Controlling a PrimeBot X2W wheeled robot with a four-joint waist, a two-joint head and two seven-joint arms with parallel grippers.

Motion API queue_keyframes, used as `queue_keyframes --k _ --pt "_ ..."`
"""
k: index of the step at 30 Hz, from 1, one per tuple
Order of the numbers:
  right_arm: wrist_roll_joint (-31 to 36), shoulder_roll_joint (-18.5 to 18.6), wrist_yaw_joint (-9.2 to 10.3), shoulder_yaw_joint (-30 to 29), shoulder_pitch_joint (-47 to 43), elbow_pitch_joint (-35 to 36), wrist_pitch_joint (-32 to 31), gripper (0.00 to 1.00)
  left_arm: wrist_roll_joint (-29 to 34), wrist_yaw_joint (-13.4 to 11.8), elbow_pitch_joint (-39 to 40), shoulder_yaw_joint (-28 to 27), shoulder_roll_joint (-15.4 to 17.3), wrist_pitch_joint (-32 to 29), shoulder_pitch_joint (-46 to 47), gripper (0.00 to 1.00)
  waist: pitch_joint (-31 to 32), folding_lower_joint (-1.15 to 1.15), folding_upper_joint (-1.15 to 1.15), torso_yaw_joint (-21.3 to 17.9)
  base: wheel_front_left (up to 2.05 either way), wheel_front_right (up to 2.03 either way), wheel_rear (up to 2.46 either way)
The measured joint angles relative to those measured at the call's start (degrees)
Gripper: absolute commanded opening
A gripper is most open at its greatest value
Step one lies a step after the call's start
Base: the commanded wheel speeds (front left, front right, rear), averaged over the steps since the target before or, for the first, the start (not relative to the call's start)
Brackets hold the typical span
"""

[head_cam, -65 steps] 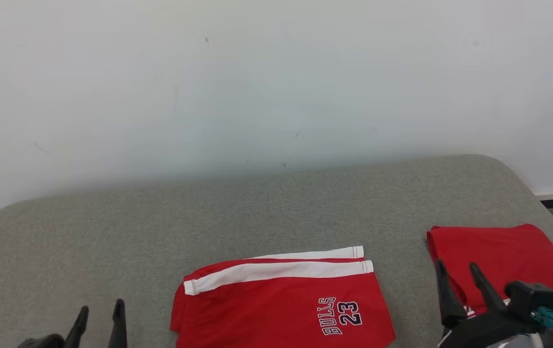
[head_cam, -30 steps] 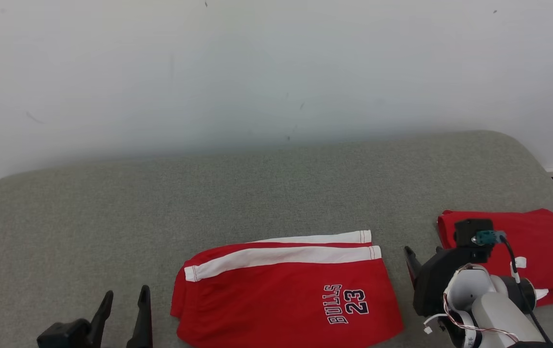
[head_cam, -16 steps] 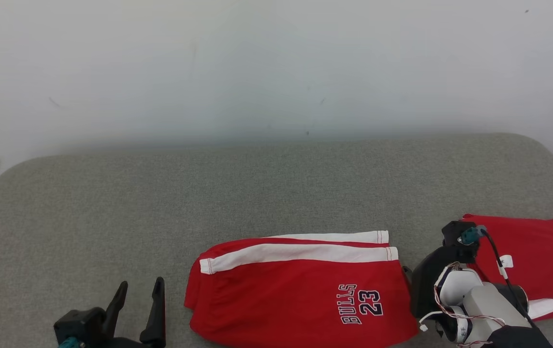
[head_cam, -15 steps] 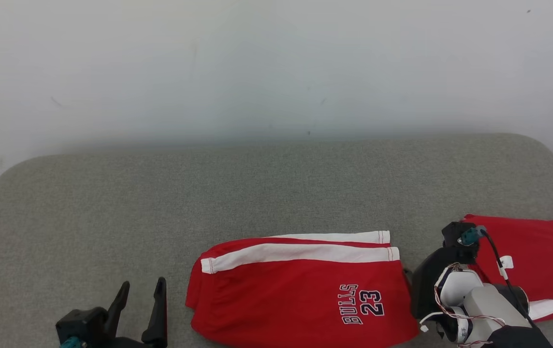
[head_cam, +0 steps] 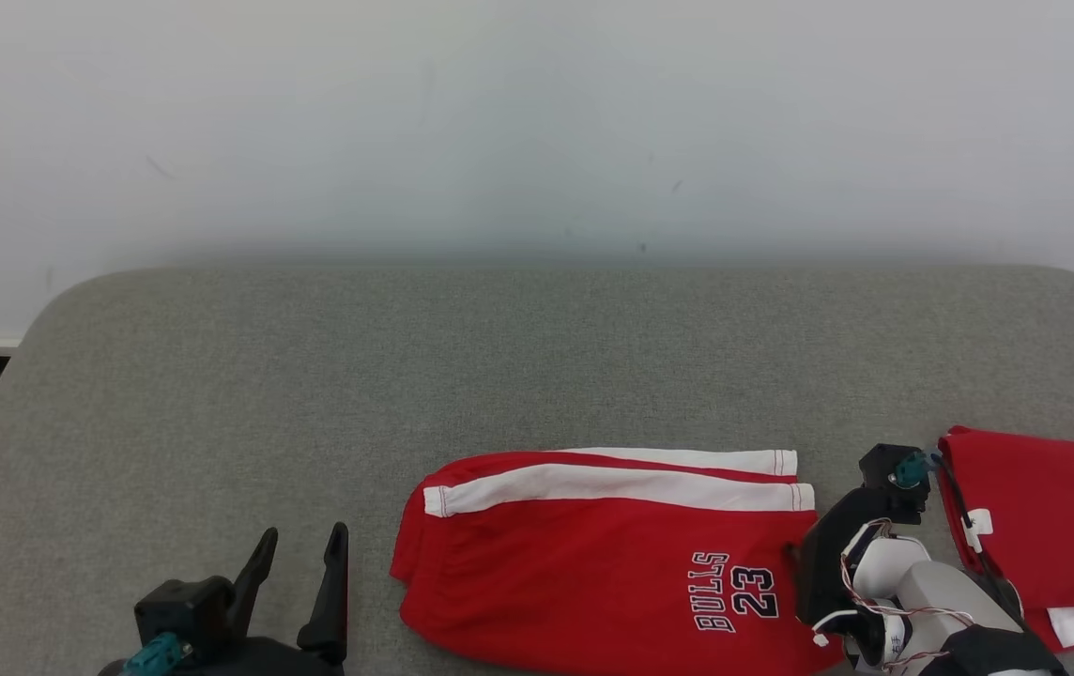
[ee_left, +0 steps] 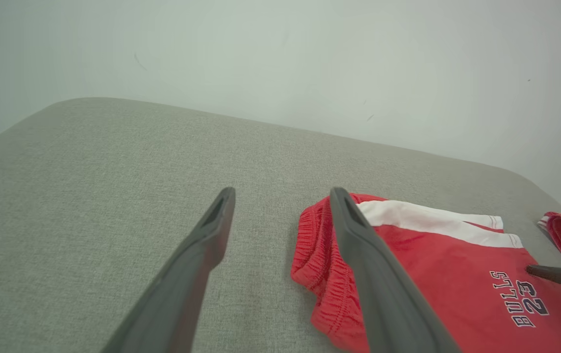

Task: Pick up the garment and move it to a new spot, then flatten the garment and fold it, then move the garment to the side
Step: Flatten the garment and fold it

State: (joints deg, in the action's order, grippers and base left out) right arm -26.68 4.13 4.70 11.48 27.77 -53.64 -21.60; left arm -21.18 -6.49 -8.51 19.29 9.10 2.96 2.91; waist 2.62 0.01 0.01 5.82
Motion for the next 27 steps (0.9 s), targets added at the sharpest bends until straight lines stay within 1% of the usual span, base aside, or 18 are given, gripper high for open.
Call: queue_keyframes --k 9,10,13,15,17,21,22,26,27 --pt "-0.6 -0.4 -0.62 0.0 2.3 -4.8 1.4 1.00 0.0 0.0 -0.1 0.0 0.1 -0.1 -0.1 1.00 -0.6 0.00 -0.01 1.0 0.00 0.00 0.00" --pt "-0.9 -0.5 -0.59 -0.1 2.5 -5.4 1.5 0.96 0.0 0.0 -0.1 0.0 0.1 -0.2 -0.1 1.00 -0.6 0.00 -0.01 1.1 0.00 0.00 0.00" --pt "-1.6 -0.5 -0.53 -0.8 3.4 -7.0 1.6 0.89 0.1 0.0 -0.3 0.4 0.0 -0.4 0.0 1.00 -0.7 0.00 -0.01 1.4 0.00 0.00 0.00" --pt "-2.0 -0.5 -0.33 -1.1 3.4 -7.9 2.0 0.78 0.1 0.0 -0.4 0.7 -0.2 -0.5 0.0 1.00 -0.7 0.00 -0.01 1.7 0.00 0.00 0.00" --pt "-2.3 -0.5 -0.33 -1.3 3.6 -8.8 2.0 0.72 0.2 0.2 -0.4 0.8 -0.1 -0.5 0.0 1.00 -0.8 0.00 0.00 2.1 0.00 0.00 0.00" --pt "-3.6 -0.5 -0.09 -2.1 4.5 -10.2 2.3 0.68 0.4 0.5 -0.7 1.7 -0.4 -0.8 0.2 1.00 -0.8 0.00 -0.01 2.6 0.00 0.00 0.00" --pt "-3.7 -0.5 -0.08 -2.2 4.6 -10.6 2.5 0.65 0.8 0.5 -0.7 1.8 -0.5 -1.0 0.4 1.00 -0.8 -0.01 -0.01 2.9 0.00 0.00 0.00" --pt "-3.9 -0.5 0.33 -2.2 5.4 -11.9 2.5 0.64 1.2 0.7 -0.9 2.0 -0.5 -1.0 1.3 1.00 -0.9 -0.01 -0.01 3.7 0.00 0.00 0.00" --pt "-4.1 -0.5 0.34 -2.3 5.7 -12.2 2.5 0.62 1.2 1.0 -0.9 2.1 -0.5 -1.0 1.3 1.00 -1.0 -0.01 -0.01 3.9 0.00 0.00 0.00"
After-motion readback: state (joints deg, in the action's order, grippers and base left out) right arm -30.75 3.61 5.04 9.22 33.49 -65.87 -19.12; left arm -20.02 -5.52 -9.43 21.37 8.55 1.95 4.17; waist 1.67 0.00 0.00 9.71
